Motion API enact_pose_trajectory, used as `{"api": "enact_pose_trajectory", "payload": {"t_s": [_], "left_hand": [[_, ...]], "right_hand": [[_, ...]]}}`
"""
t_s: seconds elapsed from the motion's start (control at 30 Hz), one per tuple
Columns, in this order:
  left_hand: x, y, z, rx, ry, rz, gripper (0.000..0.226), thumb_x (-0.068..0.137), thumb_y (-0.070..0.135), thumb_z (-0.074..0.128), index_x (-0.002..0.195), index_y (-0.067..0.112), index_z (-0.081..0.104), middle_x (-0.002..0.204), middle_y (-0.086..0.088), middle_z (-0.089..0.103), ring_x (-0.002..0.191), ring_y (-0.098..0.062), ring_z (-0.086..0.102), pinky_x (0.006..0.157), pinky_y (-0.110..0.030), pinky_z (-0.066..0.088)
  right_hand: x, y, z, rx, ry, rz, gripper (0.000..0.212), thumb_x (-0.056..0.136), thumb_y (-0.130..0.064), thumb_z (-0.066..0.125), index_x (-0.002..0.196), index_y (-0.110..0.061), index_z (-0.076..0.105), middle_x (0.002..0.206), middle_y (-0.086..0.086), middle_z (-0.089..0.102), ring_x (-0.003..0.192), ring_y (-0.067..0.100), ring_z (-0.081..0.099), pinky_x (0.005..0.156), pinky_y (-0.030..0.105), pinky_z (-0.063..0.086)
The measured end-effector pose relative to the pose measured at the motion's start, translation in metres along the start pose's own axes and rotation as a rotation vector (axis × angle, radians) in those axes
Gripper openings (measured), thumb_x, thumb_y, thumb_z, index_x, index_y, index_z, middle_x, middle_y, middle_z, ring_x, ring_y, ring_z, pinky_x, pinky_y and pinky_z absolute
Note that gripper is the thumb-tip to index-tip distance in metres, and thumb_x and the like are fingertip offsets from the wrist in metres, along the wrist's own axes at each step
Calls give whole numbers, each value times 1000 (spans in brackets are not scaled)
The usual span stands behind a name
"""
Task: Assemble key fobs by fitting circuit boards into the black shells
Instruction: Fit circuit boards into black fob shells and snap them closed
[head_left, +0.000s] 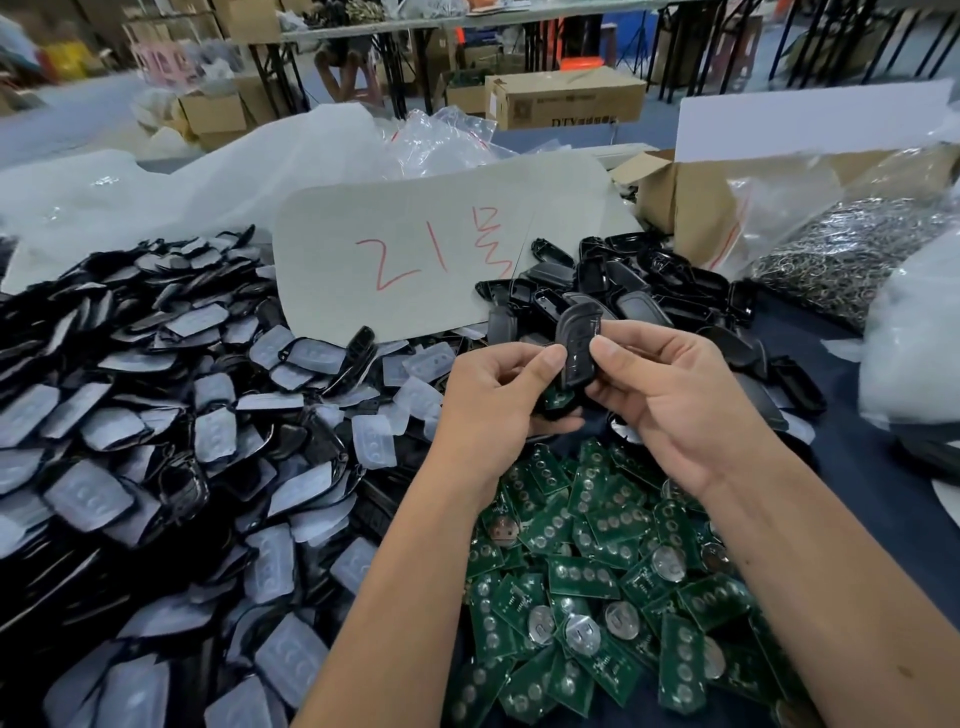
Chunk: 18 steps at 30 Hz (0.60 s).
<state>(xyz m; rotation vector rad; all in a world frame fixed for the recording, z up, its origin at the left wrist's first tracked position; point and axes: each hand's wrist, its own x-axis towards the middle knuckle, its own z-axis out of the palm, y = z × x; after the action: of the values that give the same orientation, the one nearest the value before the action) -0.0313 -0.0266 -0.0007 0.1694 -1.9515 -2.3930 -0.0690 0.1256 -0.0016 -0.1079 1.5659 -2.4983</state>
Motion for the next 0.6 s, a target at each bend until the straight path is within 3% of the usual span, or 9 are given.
{"api": "enact_pose_trajectory", "payload": {"t_s": [0.17, 0.33, 0.43, 0.53, 0.6], "left_hand": [[2, -2, 2, 1, 12, 10, 30, 101, 17, 65, 76, 23, 79, 77, -7, 75, 69, -22, 74, 58, -26, 61], [3, -1, 0, -66, 0, -15, 22, 101, 17, 65, 84, 18, 79, 86, -12, 76, 73, -24, 75, 61, -27, 61], [4, -1, -1, -57, 27, -14, 22, 101, 14, 66, 83, 18, 79, 86, -14, 74, 72, -25, 75, 60, -28, 61], [6, -6, 1, 111, 140, 73, 20, 100, 15, 68, 82, 20, 75, 81, -7, 72, 72, -19, 72, 59, -29, 61], [7, -9, 1, 398, 221, 247, 13, 100, 19, 69, 87, 21, 74, 80, 3, 70, 75, -17, 70, 62, -33, 61]], "right_hand": [[1, 0, -1, -18, 4, -51, 25, 74, -11, 75, 99, -8, 76, 89, 12, 79, 77, 18, 73, 67, 24, 60], [2, 1, -4, 8, -52, -82, 33, 77, -9, 75, 110, -6, 75, 97, 18, 75, 80, 22, 68, 67, 24, 57], [3, 3, -2, -7, -14, -99, 29, 76, -8, 77, 105, -7, 74, 87, 13, 76, 74, 19, 68, 64, 24, 57], [3, 12, 4, -180, 133, -169, 16, 83, -4, 80, 97, -10, 75, 83, 9, 79, 72, 15, 73, 67, 24, 59], [2, 17, 8, -261, 181, -202, 9, 89, -7, 79, 98, -10, 77, 83, 7, 80, 74, 14, 75, 72, 27, 61]]}}
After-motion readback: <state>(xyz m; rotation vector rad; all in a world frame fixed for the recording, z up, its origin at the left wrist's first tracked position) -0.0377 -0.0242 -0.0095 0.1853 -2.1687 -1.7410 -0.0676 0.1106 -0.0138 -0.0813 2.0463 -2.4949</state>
